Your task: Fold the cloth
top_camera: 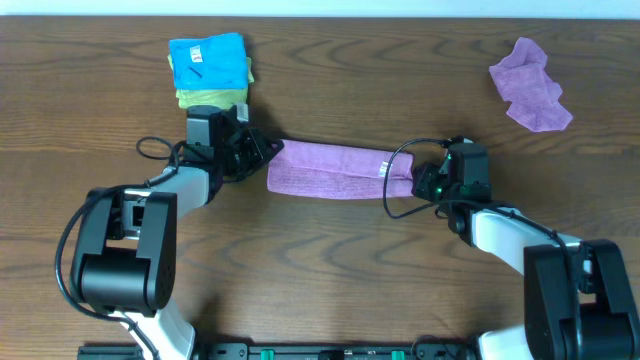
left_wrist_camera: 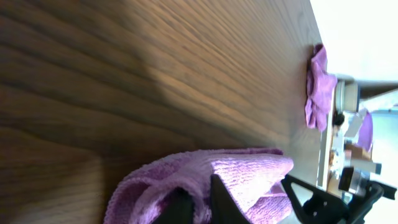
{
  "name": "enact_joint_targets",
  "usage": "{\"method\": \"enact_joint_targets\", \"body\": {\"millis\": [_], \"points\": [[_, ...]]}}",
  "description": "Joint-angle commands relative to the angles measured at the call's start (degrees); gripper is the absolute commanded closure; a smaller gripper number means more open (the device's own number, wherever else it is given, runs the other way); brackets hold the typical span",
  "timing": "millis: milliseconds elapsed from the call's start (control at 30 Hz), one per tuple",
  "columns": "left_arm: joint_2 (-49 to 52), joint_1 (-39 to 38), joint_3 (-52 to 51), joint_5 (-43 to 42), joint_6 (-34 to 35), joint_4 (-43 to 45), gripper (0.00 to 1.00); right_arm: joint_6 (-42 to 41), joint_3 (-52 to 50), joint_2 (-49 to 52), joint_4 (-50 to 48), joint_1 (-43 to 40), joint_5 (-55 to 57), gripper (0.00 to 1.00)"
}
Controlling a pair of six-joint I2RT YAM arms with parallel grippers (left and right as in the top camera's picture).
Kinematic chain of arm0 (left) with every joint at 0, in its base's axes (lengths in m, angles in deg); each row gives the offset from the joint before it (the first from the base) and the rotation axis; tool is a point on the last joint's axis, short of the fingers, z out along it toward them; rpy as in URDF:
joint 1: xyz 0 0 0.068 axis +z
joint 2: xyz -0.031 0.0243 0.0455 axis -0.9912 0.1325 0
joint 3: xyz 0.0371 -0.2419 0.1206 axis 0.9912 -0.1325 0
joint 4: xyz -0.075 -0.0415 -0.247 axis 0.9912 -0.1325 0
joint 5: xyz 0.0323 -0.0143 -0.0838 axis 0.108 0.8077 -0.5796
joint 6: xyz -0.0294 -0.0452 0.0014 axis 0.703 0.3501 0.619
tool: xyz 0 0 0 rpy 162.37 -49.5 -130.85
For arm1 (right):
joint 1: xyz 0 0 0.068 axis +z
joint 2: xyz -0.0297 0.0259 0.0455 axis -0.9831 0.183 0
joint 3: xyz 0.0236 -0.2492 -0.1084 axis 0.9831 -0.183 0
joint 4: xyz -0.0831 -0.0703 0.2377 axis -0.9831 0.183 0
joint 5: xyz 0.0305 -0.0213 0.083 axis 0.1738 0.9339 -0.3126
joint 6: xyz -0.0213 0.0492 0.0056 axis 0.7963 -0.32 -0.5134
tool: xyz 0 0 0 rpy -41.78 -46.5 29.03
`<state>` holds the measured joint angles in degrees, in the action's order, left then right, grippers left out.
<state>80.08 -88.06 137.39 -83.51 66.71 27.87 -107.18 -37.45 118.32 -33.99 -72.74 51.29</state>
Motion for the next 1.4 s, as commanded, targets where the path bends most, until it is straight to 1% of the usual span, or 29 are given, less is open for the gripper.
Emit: {"method": "enact_joint_targets", "body": {"millis": [0,33,100,133,167,267,367,433,467,567,667,700,833,900,933,1000,1033,1100,1167,1267,1367], "points": [[0.3,0.9,0.6,2.0,-0.2,0.2,0.81,0.6,1.6,0.5,0.3,-0.3,2.6,0.57],[0.2,1.2,0.6,1.8,-0.2,0.3,0.78,0.6,1.7,0.3,0.5,-0.3,2.6,0.55],[0.2,1.7,0.7,0.2,-0.2,1.2,0.65,0.6,1.9,-0.2,0.6,-0.3,2.6,0.54],[0.2,1.8,0.7,-0.5,-0.2,1.7,0.6,0.5,1.9,-0.5,0.7,-0.3,2.5,0.53],[0.2,1.9,0.9,-1.6,-0.2,2.2,0.58,0.5,1.9,-0.9,0.7,-0.3,2.4,0.53],[0.2,2.0,1.7,-3.6,-1.0,2.1,0.59,0.4,1.9,-3.2,2.0,-0.3,2.3,0.53],[0.0,2.1,2.7,-5.4,-1.8,2.0,0.49,0.3,1.9,-6.3,4.3,-0.3,2.4,0.53],[-0.4,2.5,3.2,-6.2,-1.9,1.6,0.49,-0.2,1.9,-9.0,6.2,-0.5,2.4,0.53],[-0.7,2.7,3.4,-6.7,-1.9,1.3,0.5,-0.7,1.9,-10.4,7.2,-0.7,2.4,0.51],[-2.4,3.9,4.1,-7.8,-2.0,-1.1,0.61,-2.9,1.9,-15.1,11.3,-1.3,2.4,0.47],[-5.2,4.8,4.2,-7.6,-2.4,-3.2,0.7,-3.2,1.9,-19.8,15.3,-1.5,2.3,0.43],[-6.1,5.0,4.2,-7.6,-2.9,-3.8,0.7,-3.4,1.9,-21.0,16.3,-1.5,2.4,0.41],[-9.6,5.8,4.2,-6.1,-4.1,-7.2,0.68,-3.7,1.9,-25.2,20.1,-1.5,2.3,0.4],[-10.6,5.8,4.2,-6.1,-4.1,-7.8,0.69,-5.0,1.9,-26.3,22.0,-1.5,2.3,0.4],[-10.9,5.7,4.2,-6.1,-4.0,-7.9,0.74,-6.3,1.9,-26.7,23.1,-1.5,2.2,0.4],[-11.0,4.8,4.2,-6.0,-3.3,-7.8,0.9,-9.3,1.9,-26.7,25.3,-1.5,0.9,0.39],[-11.0,4.2,4.2,-5.6,-2.7,-7.9,0.94,-11.3,1.8,-26.4,26.4,-1.5,0.0,0.38],[-11.0,2.2,4.2,-3.2,-2.6,-8.9,0.94,-13.8,1.4,-25.7,27.1,-1.5,-1.5,0.36],[-10.7,-0.3,4.2,1.1,-2.9,-10.6,0.94,-17.1,0.5,-24.7,26.6,-1.5,-2.7,0.35],[-9.4,-3.8,4.2,6.4,-3.7,-13.8,0.95,-21.1,-1.6,-22.9,23.0,-1.5,-4.9,0.34],[-7.1,-5.7,4.2,9.0,-4.9,-15.0,0.94,-24.1,-3.4,-20.6,18.1,-1.5,-8.0,0.33]]}}
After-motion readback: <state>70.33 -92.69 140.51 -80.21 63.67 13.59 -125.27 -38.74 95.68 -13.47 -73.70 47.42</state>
